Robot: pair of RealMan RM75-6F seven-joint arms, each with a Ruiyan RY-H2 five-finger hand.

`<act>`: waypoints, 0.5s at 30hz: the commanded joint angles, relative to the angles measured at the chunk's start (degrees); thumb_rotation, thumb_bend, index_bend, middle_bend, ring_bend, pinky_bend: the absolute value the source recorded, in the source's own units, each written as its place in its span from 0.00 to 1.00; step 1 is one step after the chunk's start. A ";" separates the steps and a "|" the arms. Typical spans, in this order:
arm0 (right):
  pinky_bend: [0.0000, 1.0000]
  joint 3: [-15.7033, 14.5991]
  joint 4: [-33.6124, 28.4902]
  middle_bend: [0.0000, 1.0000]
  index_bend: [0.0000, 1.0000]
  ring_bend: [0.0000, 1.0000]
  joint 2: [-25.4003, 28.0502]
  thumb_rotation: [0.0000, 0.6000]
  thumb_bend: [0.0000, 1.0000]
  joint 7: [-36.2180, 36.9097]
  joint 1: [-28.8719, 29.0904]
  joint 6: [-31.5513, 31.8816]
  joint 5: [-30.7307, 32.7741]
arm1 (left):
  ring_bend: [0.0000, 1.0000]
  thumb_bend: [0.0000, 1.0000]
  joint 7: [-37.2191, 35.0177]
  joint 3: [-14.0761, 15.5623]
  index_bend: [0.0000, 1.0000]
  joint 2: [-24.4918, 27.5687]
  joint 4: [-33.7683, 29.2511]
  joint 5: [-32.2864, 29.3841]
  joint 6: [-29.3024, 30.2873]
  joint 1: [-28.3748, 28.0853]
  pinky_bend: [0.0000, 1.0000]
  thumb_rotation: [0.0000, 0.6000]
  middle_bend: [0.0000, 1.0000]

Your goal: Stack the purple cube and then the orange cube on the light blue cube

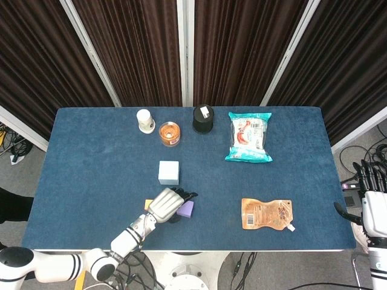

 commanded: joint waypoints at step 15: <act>0.00 0.15 0.11 0.00 0.00 0.00 0.23 1.00 0.10 1.17 0.08 -0.79 0.19 | 0.43 0.30 0.36 -2.26 0.37 4.24 -2.64 -0.88 1.25 -1.55 0.57 1.00 0.62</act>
